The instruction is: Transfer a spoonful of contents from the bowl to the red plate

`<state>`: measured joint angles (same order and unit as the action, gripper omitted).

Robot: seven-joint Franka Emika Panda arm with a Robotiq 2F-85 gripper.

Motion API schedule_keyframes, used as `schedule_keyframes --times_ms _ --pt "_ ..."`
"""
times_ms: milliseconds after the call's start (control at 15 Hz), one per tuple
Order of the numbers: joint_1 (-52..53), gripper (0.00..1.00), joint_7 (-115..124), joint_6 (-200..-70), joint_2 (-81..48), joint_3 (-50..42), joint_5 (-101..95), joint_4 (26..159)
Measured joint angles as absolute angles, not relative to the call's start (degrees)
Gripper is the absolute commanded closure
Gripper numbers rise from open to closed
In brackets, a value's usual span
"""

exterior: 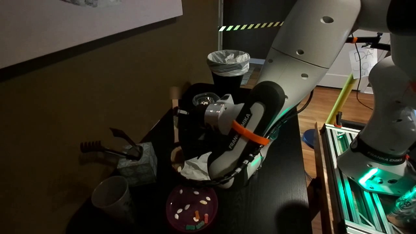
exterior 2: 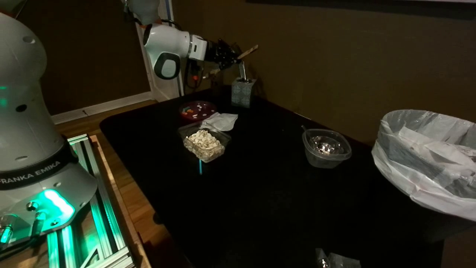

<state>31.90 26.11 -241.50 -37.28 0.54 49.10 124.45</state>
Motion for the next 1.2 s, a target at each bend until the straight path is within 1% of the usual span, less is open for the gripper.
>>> schedule_keyframes --times_ms 200,333,467,600,1067,1200 --pt "39.0 0.94 26.5 -241.5 -37.4 -8.7 48.1 124.1" --pt "41.0 0.94 27.2 -241.5 -37.6 -10.8 47.6 124.3" --pt "41.0 0.94 28.6 -241.2 -37.8 -10.6 46.2 125.0" --pt "37.8 0.94 29.8 -241.5 -37.7 -6.8 42.9 126.0" --pt "35.2 0.94 39.7 -241.5 -36.8 -6.9 32.5 130.1" --pt "29.9 0.94 39.4 -241.5 -35.8 -2.3 31.6 131.1"
